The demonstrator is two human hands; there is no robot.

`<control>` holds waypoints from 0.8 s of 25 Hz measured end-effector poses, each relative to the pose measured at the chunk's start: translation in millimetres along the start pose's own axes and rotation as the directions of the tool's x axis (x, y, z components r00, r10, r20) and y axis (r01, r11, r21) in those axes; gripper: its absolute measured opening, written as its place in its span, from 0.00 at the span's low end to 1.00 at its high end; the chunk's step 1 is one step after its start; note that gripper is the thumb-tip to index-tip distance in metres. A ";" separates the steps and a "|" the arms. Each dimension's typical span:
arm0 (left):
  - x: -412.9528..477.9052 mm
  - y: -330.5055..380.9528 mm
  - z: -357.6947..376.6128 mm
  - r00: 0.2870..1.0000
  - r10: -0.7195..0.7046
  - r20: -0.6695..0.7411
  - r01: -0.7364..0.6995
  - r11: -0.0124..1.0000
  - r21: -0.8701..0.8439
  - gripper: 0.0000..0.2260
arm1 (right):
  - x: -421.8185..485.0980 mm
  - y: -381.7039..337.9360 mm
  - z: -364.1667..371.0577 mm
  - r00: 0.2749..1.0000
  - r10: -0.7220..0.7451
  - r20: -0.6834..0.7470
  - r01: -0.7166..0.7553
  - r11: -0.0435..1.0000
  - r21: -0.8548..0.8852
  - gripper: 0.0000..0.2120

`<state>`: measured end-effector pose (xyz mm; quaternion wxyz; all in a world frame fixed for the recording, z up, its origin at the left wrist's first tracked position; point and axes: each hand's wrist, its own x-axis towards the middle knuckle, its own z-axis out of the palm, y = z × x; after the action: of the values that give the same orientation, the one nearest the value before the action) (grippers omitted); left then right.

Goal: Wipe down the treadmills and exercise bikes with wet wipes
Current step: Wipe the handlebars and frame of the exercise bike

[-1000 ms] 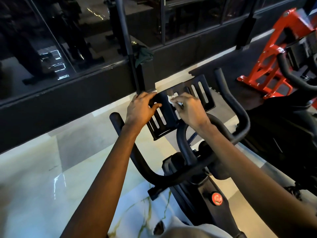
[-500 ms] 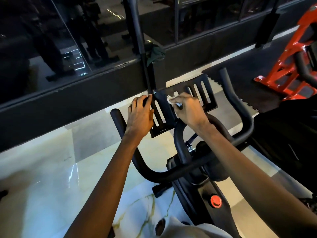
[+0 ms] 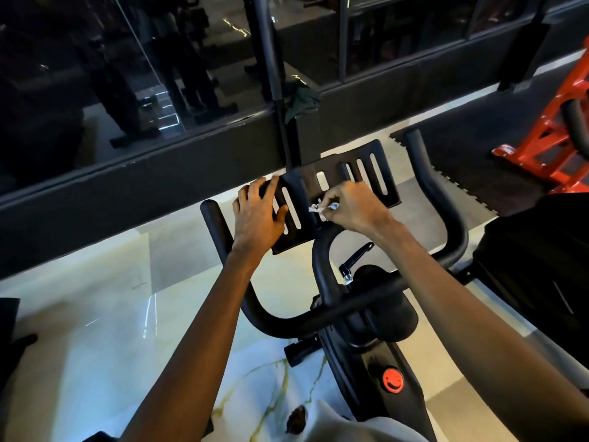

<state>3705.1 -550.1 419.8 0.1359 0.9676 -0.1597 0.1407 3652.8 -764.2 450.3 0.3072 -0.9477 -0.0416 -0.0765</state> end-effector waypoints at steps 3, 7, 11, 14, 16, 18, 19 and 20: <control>-0.8 9.4 6.4 0.994 -0.072 -0.085 0.071 0.997 -0.020 0.26 | 10.5 7.9 -1.7 0.974 0.016 -0.227 -0.003 0.998 0.057 0.07; 1.2 20.8 14.0 0.977 -0.117 -0.180 0.125 0.992 0.030 0.22 | 23.8 2.6 17.0 0.916 -0.033 -0.399 0.069 0.995 0.077 0.10; 3.9 17.7 21.2 0.970 -0.062 -0.236 0.084 0.993 0.085 0.20 | 20.9 2.4 34.9 0.928 -0.241 -0.283 0.247 0.969 -0.016 0.11; 5.0 18.7 25.4 0.966 -0.065 -0.249 0.093 0.991 0.101 0.20 | 31.1 14.9 20.0 0.903 -0.236 -0.359 0.261 0.965 0.023 0.08; 4.4 18.2 26.9 0.967 -0.075 -0.245 0.101 0.990 0.098 0.20 | 41.8 10.2 14.9 0.880 -0.212 -0.424 0.257 0.965 0.050 0.08; 5.3 17.5 26.6 0.968 -0.080 -0.239 0.104 0.991 0.087 0.21 | 45.7 -0.2 20.4 0.883 -0.242 -0.402 0.278 0.960 0.032 0.08; 5.8 17.5 26.5 0.968 -0.080 -0.237 0.102 0.991 0.086 0.21 | 43.5 -3.0 24.7 0.889 -0.263 -0.376 0.293 0.956 0.025 0.09; 6.0 17.7 26.2 0.969 -0.078 -0.236 0.101 0.991 0.086 0.21 | 38.6 -3.2 28.0 0.894 -0.273 -0.356 0.302 0.953 0.028 0.09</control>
<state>3710.4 -575.9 401.3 0.1127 0.9562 -0.0920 0.2539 3693.8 -743.9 436.4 0.3338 -0.8889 -0.1295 -0.2857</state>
